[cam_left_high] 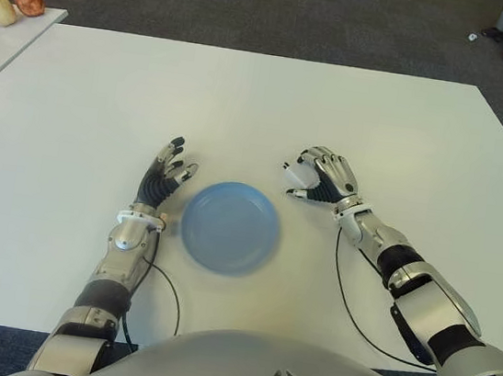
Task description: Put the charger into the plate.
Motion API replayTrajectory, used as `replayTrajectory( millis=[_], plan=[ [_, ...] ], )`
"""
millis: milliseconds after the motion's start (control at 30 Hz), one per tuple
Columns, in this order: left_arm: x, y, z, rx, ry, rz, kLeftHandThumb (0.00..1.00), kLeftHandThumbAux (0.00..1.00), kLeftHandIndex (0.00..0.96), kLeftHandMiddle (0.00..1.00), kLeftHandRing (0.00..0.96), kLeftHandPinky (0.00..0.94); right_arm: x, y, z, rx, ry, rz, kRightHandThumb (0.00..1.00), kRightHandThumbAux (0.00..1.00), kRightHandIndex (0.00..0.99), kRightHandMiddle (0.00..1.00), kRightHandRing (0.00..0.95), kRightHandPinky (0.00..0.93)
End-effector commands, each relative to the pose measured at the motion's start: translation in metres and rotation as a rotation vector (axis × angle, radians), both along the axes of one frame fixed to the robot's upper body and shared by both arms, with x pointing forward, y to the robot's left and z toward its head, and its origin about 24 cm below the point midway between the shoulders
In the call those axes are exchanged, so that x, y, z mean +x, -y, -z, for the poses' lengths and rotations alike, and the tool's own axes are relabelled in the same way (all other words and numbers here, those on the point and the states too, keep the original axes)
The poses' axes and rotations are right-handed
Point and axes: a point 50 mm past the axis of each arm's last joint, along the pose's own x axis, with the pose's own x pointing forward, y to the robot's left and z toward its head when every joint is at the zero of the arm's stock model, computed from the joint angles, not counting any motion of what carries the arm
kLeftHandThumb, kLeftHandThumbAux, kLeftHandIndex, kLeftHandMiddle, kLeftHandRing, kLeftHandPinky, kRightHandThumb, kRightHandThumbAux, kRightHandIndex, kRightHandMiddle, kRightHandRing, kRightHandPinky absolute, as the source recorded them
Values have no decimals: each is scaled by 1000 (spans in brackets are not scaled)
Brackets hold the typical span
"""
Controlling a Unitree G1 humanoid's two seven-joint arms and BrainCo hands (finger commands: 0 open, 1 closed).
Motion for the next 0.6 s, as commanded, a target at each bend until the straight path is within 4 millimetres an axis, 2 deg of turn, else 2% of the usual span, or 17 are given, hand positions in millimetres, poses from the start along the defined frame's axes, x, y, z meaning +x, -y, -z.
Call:
replayTrajectory(
  millis=[33, 67, 133, 200, 433, 600],
  plan=[
    [-31, -2, 34, -15, -198, -24, 0, 563, 85, 83, 80, 88, -6, 2, 10, -35, -63, 8, 440, 482, 234, 319, 330, 341],
    [-31, -2, 34, -11, -199, -21, 0, 562, 86, 83, 81, 88, -6, 2, 10, -41, -68, 9, 430, 478, 216, 301, 313, 328],
    [-31, -3, 34, -5, -199, -18, 0, 553, 88, 80, 77, 77, -5, 3, 11, -48, -81, 13, 381, 455, 131, 202, 211, 229],
    [-31, -3, 34, -1, -198, -17, 0, 548, 89, 79, 75, 73, -5, 3, 11, -53, -93, 17, 355, 444, 90, 153, 162, 180],
    [-31, -2, 33, 5, -195, -3, 0, 529, 89, 75, 65, 64, -4, 3, 13, -72, -154, 27, 289, 410, 13, 41, 49, 74],
    [-31, -3, 33, 7, -201, 5, 0, 522, 86, 78, 61, 54, -4, 3, 13, -84, -175, 26, 272, 402, 2, 7, 9, 30]
  ],
)
